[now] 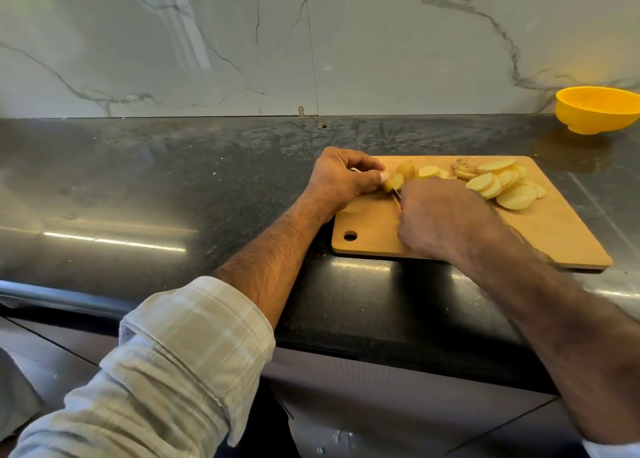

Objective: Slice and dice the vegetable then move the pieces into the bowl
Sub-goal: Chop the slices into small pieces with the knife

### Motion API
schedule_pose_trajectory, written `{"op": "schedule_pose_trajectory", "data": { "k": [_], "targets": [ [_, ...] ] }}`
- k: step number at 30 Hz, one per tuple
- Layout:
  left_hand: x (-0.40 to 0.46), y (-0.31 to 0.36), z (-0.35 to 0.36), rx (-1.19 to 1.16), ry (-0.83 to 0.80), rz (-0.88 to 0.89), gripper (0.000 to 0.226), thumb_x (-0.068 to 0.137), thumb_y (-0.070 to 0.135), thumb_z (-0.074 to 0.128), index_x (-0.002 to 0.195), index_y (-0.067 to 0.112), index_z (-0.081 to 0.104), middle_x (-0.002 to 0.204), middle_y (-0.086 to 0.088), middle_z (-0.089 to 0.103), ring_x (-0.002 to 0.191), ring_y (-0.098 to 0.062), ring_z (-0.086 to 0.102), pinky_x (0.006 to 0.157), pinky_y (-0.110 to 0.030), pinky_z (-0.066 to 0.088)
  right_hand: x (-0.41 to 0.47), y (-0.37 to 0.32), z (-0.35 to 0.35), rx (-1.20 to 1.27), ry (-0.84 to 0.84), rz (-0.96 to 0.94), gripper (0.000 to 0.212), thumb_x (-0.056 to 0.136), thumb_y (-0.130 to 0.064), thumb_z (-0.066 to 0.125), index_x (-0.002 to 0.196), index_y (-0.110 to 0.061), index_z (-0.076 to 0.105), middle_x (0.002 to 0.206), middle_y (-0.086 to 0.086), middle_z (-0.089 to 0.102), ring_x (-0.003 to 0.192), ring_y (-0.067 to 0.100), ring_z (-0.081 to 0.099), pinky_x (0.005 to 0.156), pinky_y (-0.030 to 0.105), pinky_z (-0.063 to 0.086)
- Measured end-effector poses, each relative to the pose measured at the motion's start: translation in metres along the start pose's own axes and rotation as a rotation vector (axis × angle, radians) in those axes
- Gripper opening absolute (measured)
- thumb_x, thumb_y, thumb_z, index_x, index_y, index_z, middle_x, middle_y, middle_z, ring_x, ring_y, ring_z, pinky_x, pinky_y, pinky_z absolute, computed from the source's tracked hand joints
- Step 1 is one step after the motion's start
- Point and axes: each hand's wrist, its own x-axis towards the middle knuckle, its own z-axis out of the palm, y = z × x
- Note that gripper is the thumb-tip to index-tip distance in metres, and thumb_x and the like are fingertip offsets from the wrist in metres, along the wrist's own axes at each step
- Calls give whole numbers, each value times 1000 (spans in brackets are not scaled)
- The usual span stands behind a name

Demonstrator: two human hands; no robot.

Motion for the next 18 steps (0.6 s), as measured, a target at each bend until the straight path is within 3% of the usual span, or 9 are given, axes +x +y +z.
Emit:
{"op": "schedule_pose_trajectory", "data": {
  "k": [4,7,10,13,15,18],
  "targets": [
    [3,0,-14,8,-21,-50,11,87,7,85,97,10,82,93,-8,80,84,-22,79,78,-31,65,6,10,3,14,17,28,31,101,-34,60,127,-18,57,98,1,50,97,23,56,89,44,56],
    [6,-4,-27,130,-59,-41,12,87,6,84,97,12,81,88,-3,80,76,-14,76,70,-23,59,10,11,5,35,26,40,31,101,-36,60,127,-19,57,101,2,53,103,25,61,90,47,58],
    [8,-7,-28,285,-60,49,12,85,17,88,95,22,82,92,7,78,79,-2,68,73,-20,53,15,19,11,56,72,39,22,101,-34,58,115,-17,58,90,2,52,94,24,57,80,43,54],
    [8,-7,-24,415,-82,141,26,81,35,91,104,29,81,94,16,75,70,5,57,74,-21,47,13,21,12,51,96,57,16,102,-28,55,96,-15,49,77,1,42,85,26,50,74,42,45],
    [6,-5,-21,469,-101,163,32,82,39,89,112,30,79,91,21,69,71,3,55,73,-21,44,8,21,9,75,109,54,16,102,-24,57,95,-14,46,83,3,46,90,30,54,75,42,44],
    [7,-5,-15,514,-104,200,25,86,38,86,108,30,80,105,19,70,81,-1,57,77,-23,44,2,21,7,140,126,50,13,101,-19,61,99,-13,50,99,11,52,106,36,61,83,45,48]
  ]
}}
